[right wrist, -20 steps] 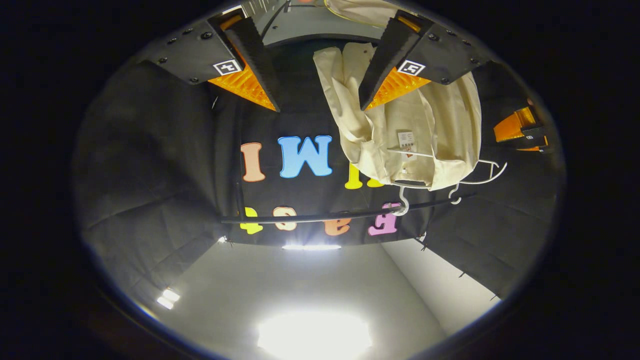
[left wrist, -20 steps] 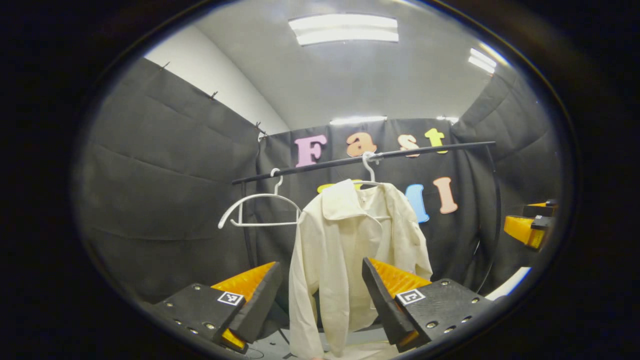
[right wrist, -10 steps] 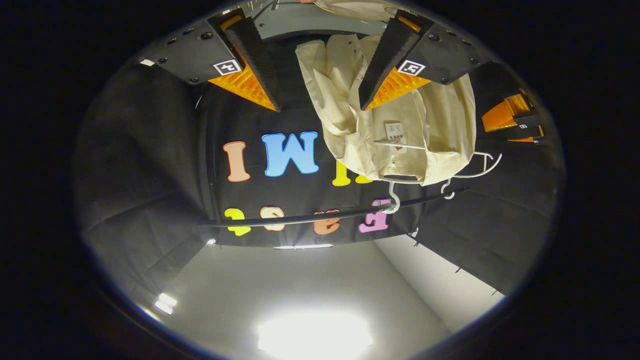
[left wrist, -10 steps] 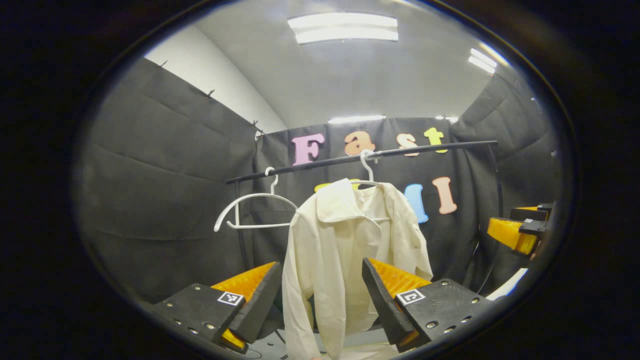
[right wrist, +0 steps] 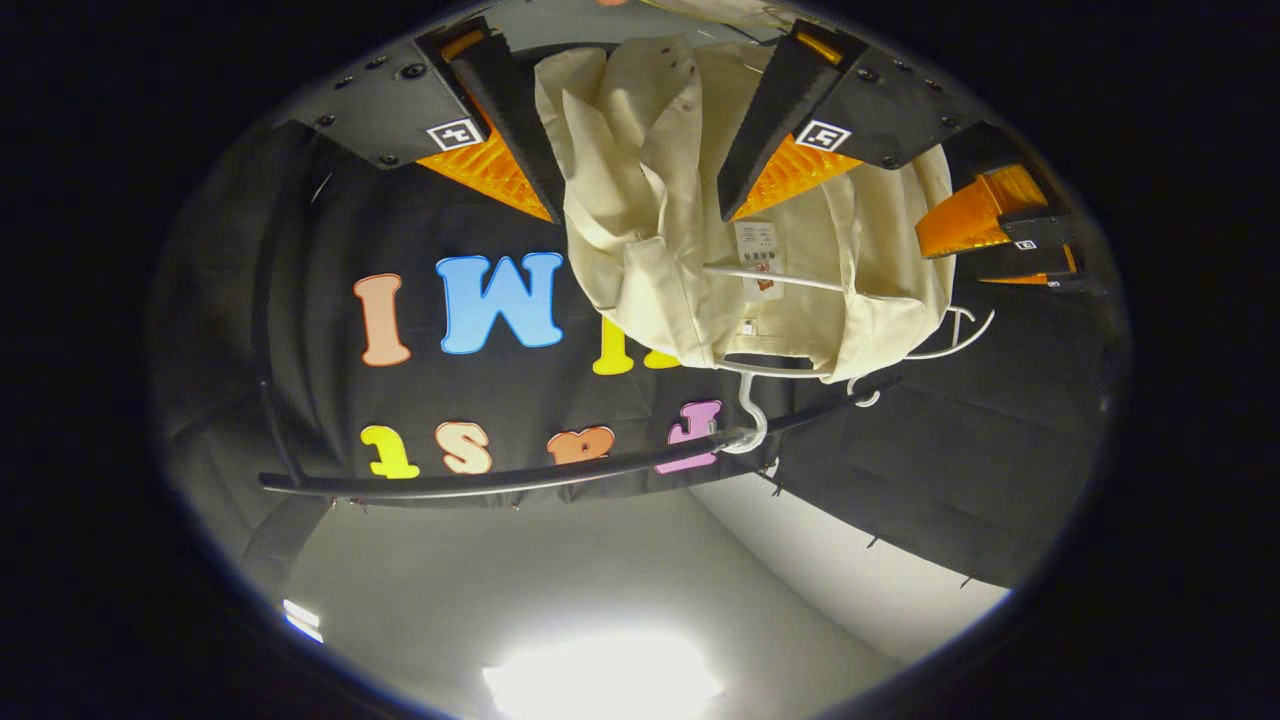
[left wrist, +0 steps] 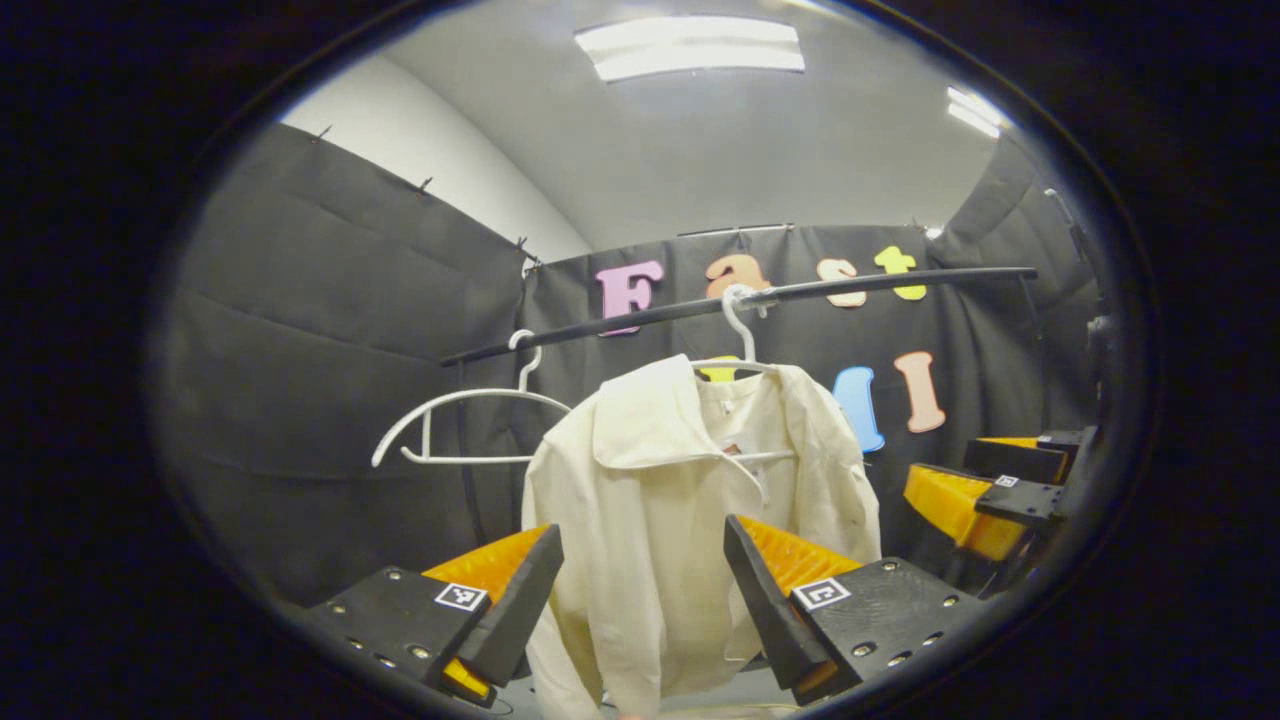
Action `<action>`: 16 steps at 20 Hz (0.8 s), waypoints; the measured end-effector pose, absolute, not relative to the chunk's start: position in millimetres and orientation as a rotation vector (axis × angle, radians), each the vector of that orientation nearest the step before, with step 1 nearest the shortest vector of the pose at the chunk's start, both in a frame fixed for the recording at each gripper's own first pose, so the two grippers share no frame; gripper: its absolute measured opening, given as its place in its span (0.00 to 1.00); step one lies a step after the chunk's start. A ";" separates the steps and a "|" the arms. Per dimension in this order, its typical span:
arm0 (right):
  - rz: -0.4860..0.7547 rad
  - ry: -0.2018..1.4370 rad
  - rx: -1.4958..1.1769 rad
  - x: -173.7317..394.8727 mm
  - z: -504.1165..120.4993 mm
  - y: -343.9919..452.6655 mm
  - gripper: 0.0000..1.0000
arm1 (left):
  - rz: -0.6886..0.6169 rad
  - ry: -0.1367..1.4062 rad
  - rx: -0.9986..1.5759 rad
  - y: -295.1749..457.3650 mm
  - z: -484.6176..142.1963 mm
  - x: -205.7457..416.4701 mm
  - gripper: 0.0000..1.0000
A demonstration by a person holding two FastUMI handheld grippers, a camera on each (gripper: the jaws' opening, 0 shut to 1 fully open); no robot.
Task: Grasp the clothes on the hanger with both hands and then place them into the laundry hamper below.
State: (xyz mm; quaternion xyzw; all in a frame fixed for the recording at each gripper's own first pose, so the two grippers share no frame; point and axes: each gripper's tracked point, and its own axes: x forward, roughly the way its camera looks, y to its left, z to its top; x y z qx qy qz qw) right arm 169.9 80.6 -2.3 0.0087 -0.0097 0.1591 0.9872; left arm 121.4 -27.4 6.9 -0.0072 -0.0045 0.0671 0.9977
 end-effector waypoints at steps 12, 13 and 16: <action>0.434 0.012 0.064 259.6 -26.4 122.2 0.97 | 0.222 0.026 0.016 -41.5 -15.9 203.4 0.95; 0.433 0.011 0.066 264.4 -27.9 123.7 0.97 | 0.234 0.027 0.022 -38.8 -17.8 206.1 0.95; 0.442 0.016 0.079 279.7 -31.1 130.7 0.97 | 0.267 0.033 0.041 -34.7 -20.7 210.5 0.95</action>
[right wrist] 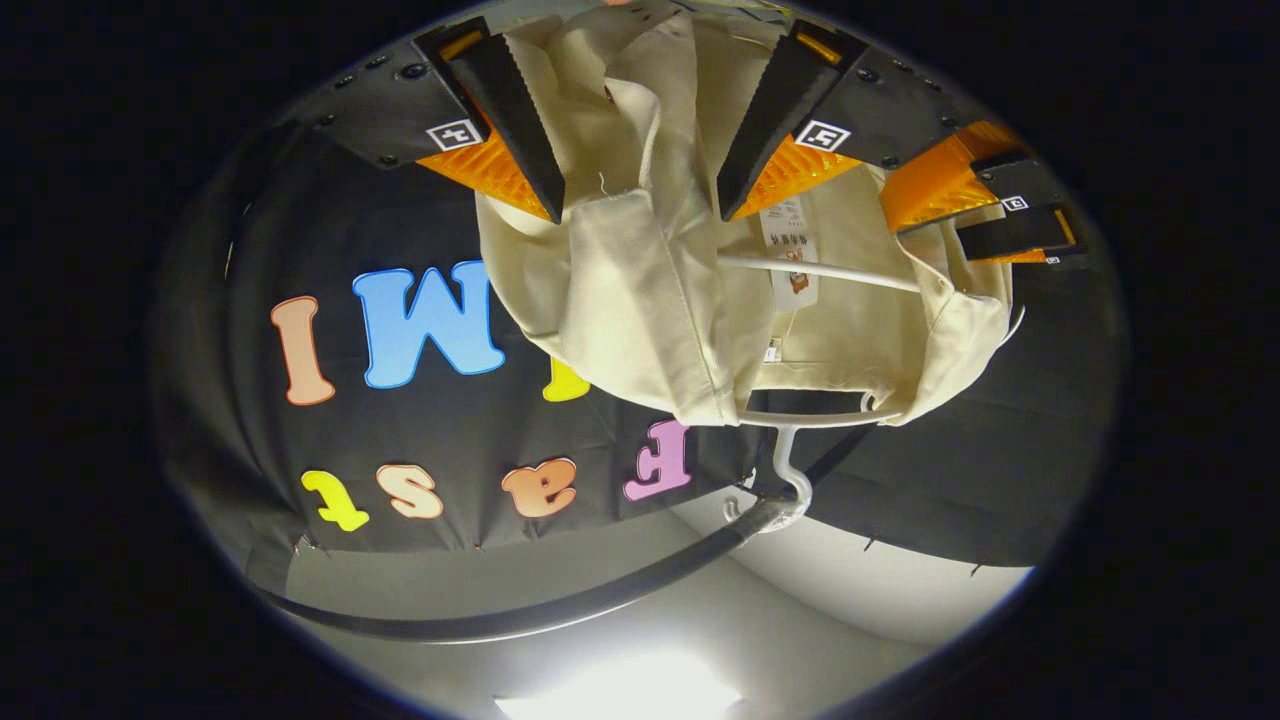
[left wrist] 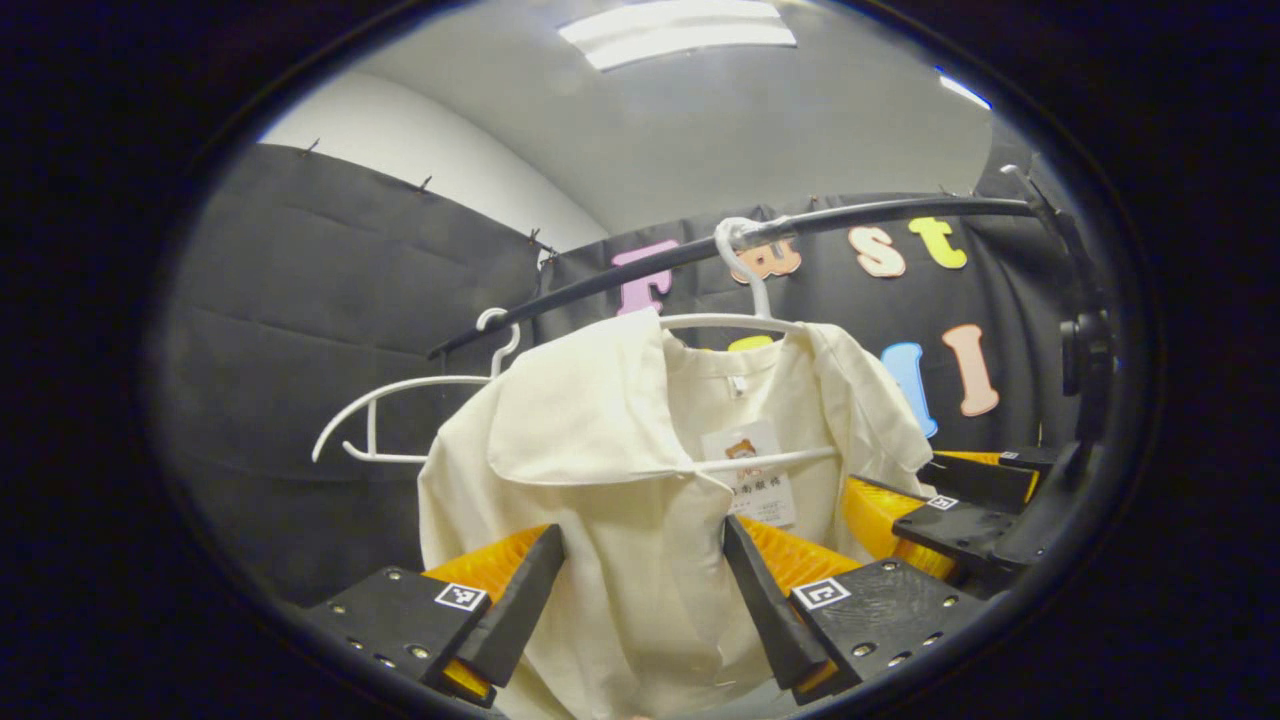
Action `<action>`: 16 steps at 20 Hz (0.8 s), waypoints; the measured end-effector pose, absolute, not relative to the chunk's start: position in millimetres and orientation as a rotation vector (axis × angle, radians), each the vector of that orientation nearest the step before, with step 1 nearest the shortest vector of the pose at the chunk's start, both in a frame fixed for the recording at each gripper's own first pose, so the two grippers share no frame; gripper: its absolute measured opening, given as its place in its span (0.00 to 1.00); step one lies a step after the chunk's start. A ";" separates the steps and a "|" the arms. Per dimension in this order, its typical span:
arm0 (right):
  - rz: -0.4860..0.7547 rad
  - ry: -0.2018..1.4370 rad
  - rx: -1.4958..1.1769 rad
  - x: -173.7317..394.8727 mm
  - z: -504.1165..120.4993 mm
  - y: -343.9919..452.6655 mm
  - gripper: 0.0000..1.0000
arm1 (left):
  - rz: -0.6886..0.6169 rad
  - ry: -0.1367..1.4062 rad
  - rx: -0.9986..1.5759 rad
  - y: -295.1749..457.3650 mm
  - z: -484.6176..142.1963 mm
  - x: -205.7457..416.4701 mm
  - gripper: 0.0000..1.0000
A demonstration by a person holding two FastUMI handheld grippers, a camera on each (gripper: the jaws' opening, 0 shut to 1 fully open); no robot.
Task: Grasp the clothes on the hanger with both hands and then place them into the laundry hamper below.
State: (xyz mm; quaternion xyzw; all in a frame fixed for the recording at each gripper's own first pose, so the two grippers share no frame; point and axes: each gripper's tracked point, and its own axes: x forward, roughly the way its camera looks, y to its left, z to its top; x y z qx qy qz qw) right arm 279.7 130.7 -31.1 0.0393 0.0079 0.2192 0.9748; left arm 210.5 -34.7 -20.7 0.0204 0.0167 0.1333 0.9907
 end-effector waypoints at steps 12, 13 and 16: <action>0.444 0.102 0.109 316.0 -55.8 148.8 0.55 | 0.398 0.057 0.116 -12.6 -27.8 224.7 0.70; 0.438 0.101 0.109 317.6 -55.8 150.0 0.43 | 0.407 0.057 0.112 -4.8 -30.0 225.4 0.57; 0.420 0.071 0.072 315.0 -48.5 146.3 0.03 | 0.370 0.072 0.104 -2.7 -30.4 220.1 0.19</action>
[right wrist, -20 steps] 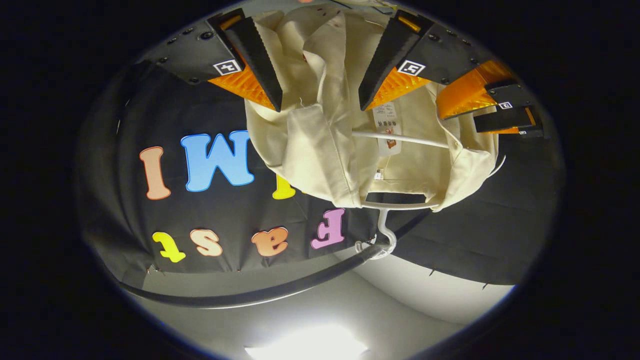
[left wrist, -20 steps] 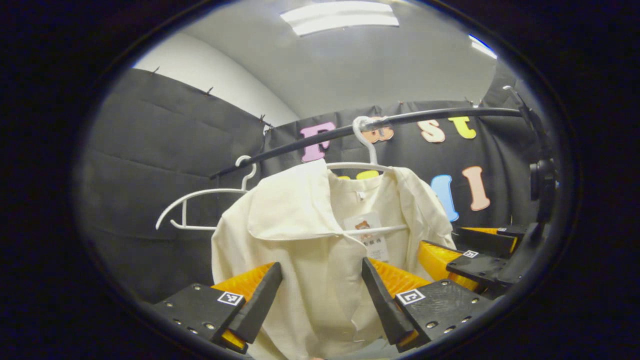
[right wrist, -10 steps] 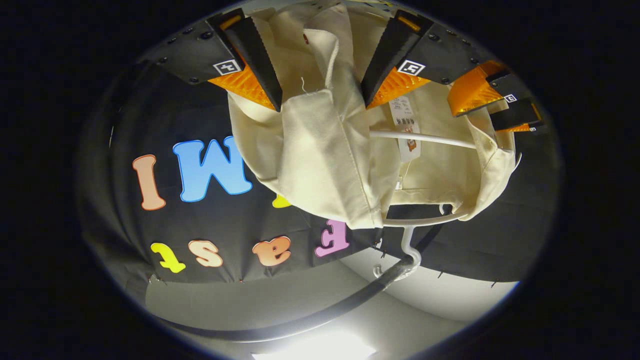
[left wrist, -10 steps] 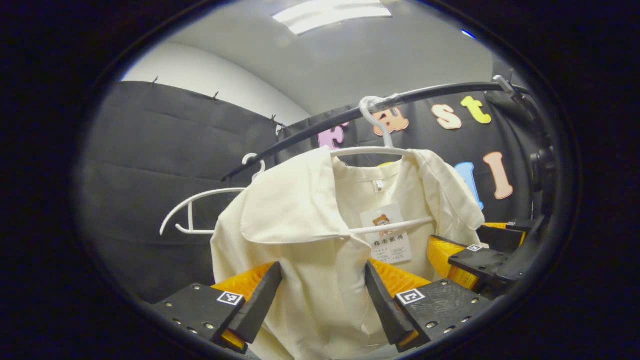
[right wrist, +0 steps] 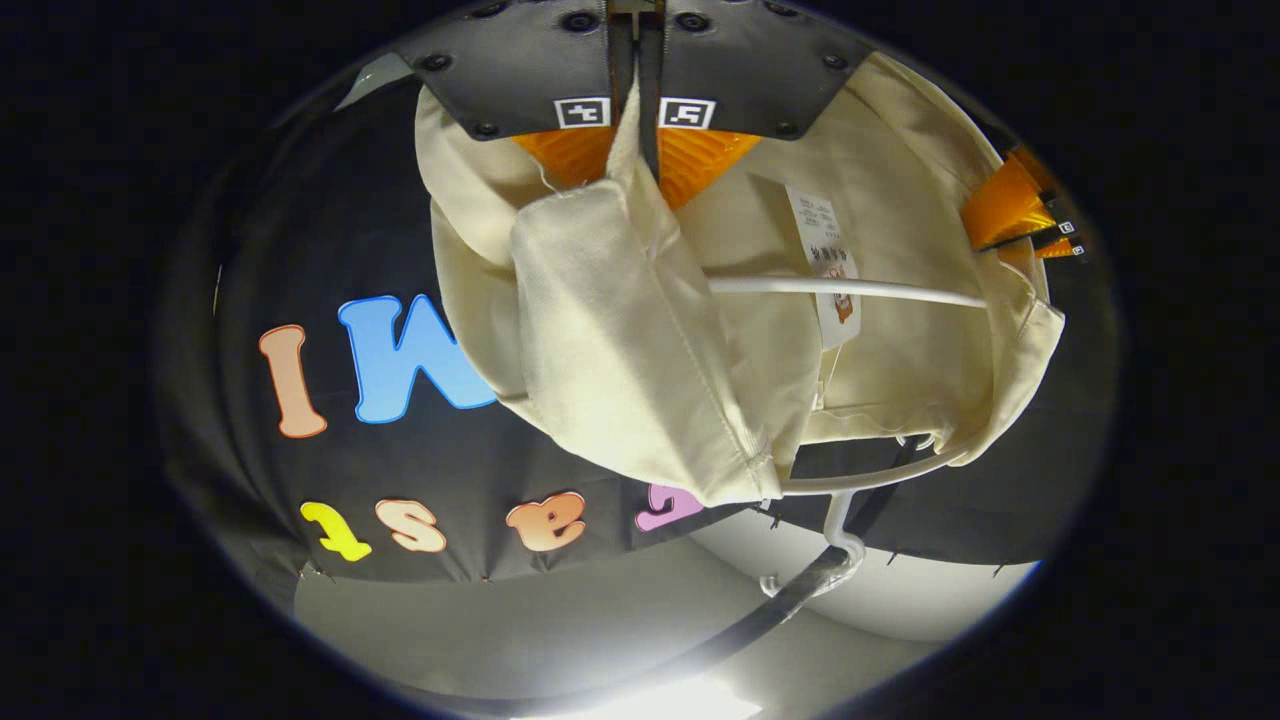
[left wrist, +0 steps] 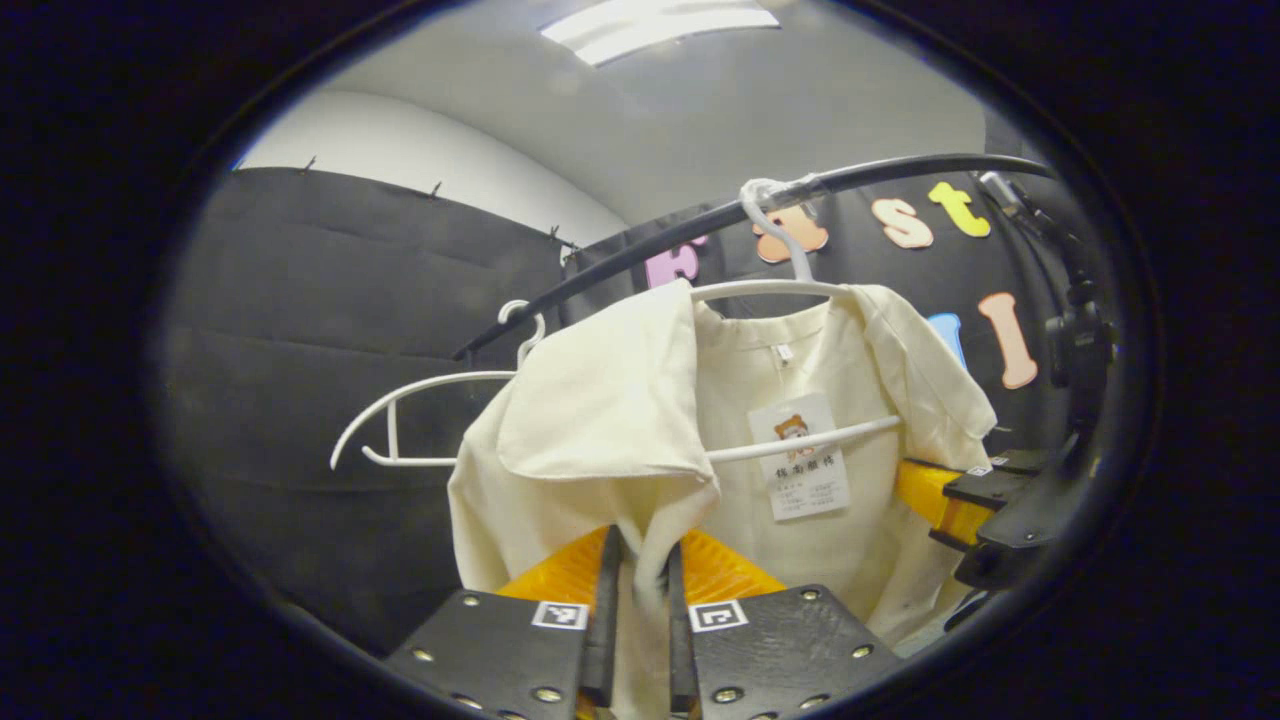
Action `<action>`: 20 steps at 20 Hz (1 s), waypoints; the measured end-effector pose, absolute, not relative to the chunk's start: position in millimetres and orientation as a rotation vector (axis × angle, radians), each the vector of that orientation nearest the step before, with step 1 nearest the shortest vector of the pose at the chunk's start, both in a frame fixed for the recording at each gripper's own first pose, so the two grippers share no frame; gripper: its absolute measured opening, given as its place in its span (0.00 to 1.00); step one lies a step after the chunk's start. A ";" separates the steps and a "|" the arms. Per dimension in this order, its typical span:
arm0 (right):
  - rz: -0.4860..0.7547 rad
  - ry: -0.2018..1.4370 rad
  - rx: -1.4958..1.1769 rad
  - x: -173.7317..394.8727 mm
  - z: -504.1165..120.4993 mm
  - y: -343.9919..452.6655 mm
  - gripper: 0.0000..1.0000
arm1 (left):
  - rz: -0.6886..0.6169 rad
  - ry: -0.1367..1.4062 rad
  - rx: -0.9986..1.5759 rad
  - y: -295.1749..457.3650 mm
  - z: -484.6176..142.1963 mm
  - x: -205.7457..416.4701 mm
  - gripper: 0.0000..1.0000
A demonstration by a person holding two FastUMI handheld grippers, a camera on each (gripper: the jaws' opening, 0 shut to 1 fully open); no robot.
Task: Grasp the clothes on the hanger with both hands and then place them into the laundry hamper below.
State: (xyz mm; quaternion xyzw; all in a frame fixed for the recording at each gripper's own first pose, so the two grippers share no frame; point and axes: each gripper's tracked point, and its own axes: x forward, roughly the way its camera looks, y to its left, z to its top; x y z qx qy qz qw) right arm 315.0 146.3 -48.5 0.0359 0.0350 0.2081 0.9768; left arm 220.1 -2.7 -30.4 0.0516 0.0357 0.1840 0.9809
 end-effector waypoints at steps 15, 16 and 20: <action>0.227 -0.172 -0.104 307.2 10.8 76.7 0.03 | 0.454 0.013 0.239 25.2 25.7 162.4 0.00; 0.216 -0.180 -0.106 309.0 14.0 73.2 0.03 | 0.463 0.003 0.256 30.4 31.0 158.2 0.01; 0.178 -0.223 -0.114 315.1 29.4 57.8 0.03 | 0.504 -0.049 0.285 48.7 56.9 147.8 0.01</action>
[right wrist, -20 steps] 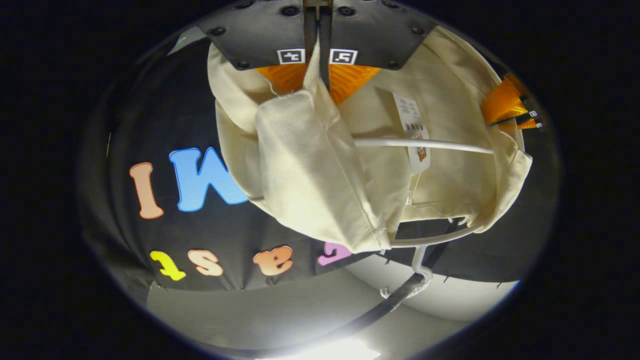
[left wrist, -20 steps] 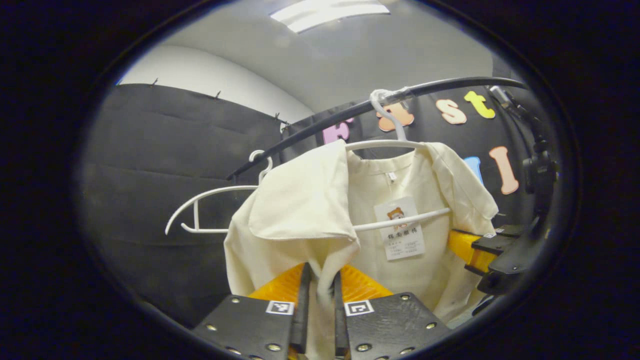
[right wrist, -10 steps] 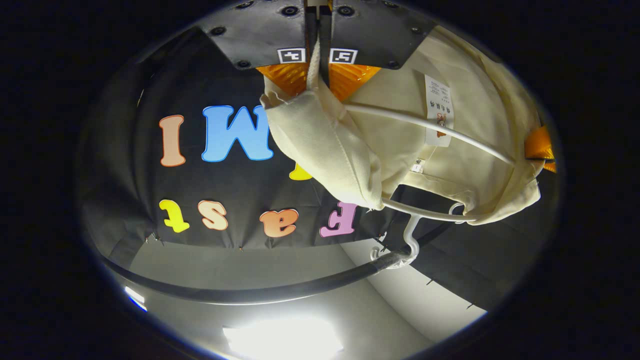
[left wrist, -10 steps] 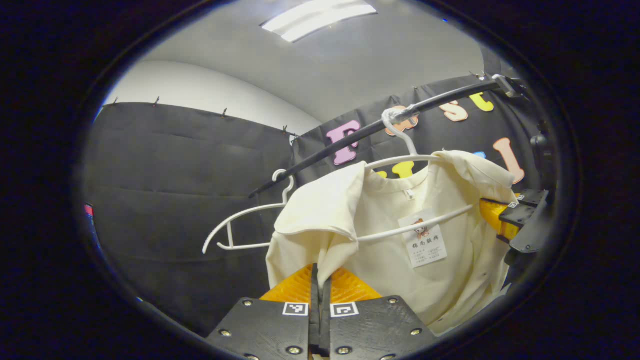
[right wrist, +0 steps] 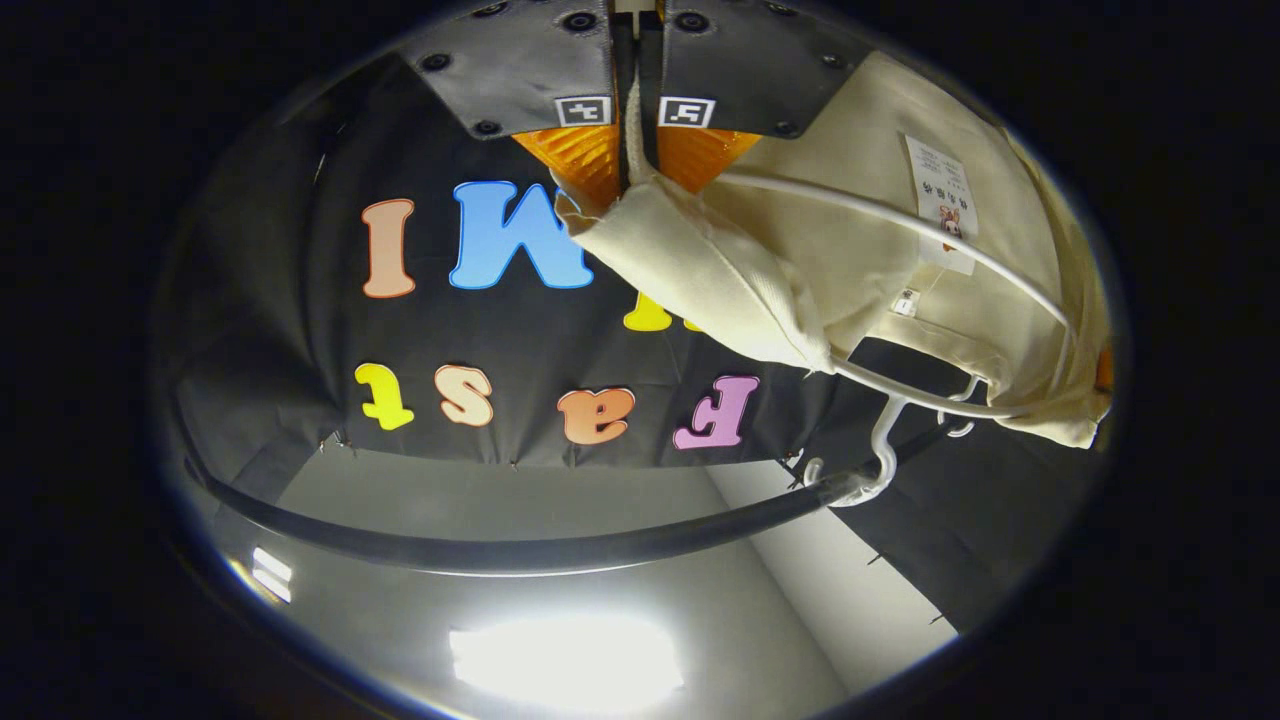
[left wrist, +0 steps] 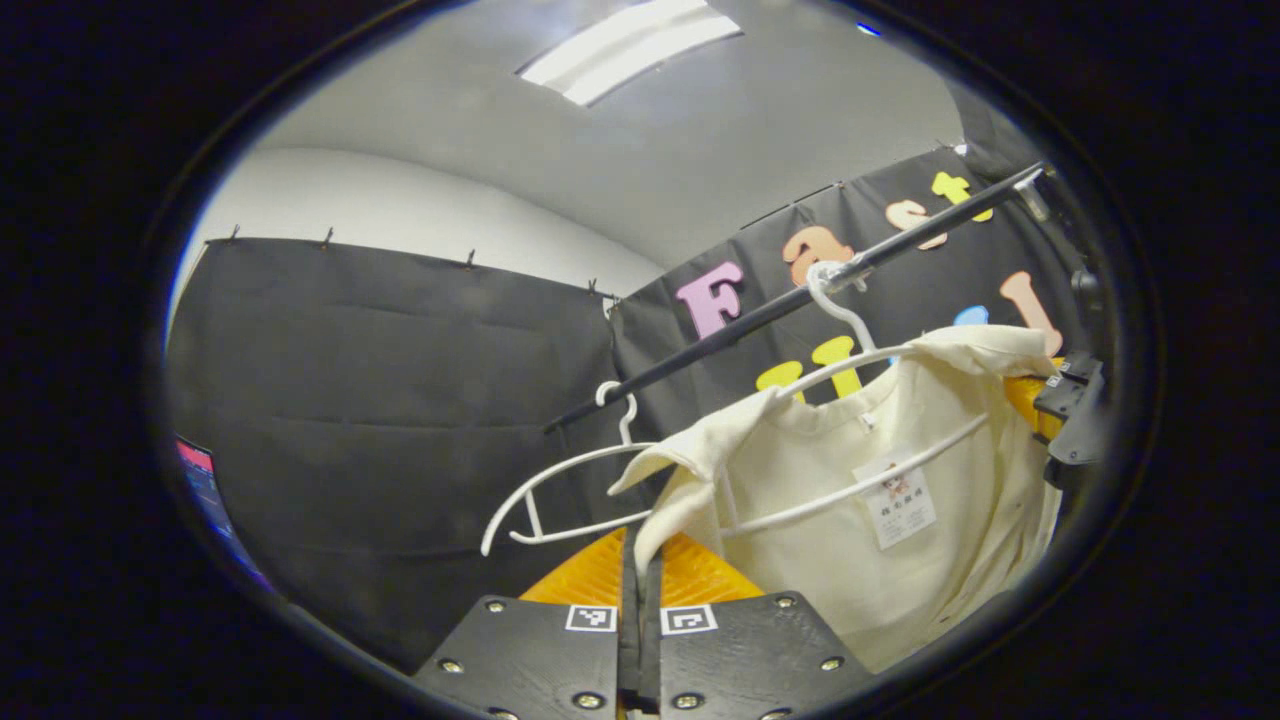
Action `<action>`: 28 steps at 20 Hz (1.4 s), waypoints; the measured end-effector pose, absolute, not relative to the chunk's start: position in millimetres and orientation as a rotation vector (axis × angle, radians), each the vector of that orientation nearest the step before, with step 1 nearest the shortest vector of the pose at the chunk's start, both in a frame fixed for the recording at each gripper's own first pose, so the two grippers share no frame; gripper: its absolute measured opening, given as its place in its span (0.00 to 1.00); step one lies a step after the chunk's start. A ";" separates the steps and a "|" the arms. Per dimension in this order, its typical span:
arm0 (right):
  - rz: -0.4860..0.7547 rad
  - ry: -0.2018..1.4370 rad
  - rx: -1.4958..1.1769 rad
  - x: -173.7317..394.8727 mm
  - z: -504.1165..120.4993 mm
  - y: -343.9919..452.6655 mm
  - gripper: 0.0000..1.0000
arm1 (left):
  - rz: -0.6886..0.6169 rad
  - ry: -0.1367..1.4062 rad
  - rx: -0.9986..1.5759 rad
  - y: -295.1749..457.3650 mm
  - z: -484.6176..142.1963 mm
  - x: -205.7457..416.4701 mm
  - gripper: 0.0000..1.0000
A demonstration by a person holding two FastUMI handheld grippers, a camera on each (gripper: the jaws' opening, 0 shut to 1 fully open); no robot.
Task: Grasp the clothes on the hanger with both hands and then place them into the laundry hamper below.
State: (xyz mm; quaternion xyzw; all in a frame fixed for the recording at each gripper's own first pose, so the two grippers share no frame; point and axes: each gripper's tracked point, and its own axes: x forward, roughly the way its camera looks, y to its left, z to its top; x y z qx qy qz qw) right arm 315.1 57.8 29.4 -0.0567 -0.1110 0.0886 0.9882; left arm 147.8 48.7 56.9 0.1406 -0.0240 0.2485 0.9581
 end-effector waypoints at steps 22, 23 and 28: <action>0.099 -0.270 0.017 414.0 46.0 22.2 0.03 | 0.474 -0.190 0.258 109.5 98.1 219.8 0.00; 0.110 -0.257 0.021 417.1 41.8 24.9 0.03 | 0.464 -0.190 0.242 111.6 95.2 223.6 0.00; 0.185 -0.159 0.038 432.4 10.1 44.2 0.00 | 0.415 -0.157 0.150 130.3 67.1 237.0 0.00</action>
